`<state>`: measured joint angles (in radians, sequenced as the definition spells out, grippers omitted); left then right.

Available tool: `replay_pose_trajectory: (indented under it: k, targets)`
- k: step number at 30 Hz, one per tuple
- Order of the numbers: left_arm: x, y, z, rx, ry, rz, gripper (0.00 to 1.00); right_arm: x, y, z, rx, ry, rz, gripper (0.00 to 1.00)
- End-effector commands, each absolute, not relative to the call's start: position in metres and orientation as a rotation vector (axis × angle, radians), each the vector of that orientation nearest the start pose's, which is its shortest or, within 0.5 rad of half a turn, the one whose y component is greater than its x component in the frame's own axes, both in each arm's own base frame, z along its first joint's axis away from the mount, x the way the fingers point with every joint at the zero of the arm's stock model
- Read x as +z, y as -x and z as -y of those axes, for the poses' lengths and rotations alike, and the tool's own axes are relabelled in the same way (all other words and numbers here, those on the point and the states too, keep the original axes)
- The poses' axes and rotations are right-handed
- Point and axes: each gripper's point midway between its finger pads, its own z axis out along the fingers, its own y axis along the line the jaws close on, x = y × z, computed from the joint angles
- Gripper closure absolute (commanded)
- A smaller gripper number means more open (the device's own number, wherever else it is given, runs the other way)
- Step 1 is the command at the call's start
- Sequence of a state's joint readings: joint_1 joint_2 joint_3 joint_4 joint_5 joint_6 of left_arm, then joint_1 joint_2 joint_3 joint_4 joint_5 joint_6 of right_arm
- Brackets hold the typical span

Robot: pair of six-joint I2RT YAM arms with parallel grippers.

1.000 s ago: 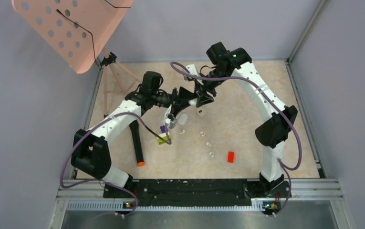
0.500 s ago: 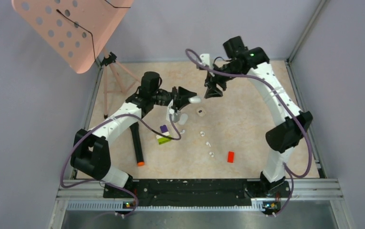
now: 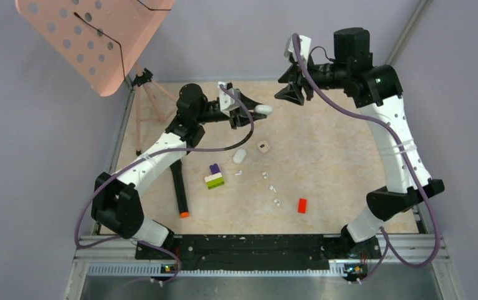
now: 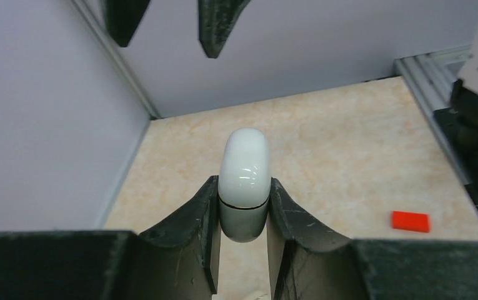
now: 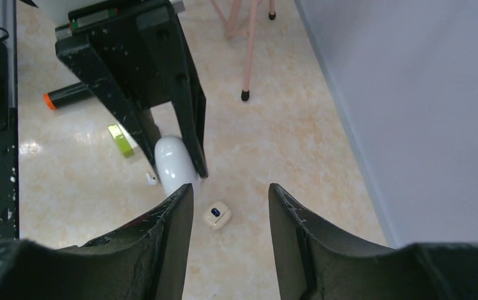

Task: Insert the wireless bluetooth earbuds into the charging case
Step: Pick up the charging case at the center of the board.

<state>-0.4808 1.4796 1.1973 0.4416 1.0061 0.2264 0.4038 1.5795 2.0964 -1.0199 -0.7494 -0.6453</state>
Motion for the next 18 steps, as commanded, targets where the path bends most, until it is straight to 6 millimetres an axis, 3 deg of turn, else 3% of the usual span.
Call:
replay_pose_trajectory:
  k: [1,10,14,18]
  targets:
    - [0.378,-0.289,0.331,-1.106,-1.205,-0.984,1.00,0.411,-0.303,-0.262,0.763,1.382,-1.487,0.54]
    - [0.388,-0.293,0.334,-1.300,-1.112,-1.058,1.00,0.380,-0.270,-0.272,0.819,1.521,-1.580,0.47]
    - [0.389,-0.293,0.335,-1.318,-1.101,-1.061,1.00,0.378,-0.269,-0.273,0.817,1.518,-1.601,0.56]
    - [0.384,-0.295,0.334,-1.316,-1.077,-1.080,1.00,0.385,-0.270,-0.271,0.798,1.482,-1.619,0.55]
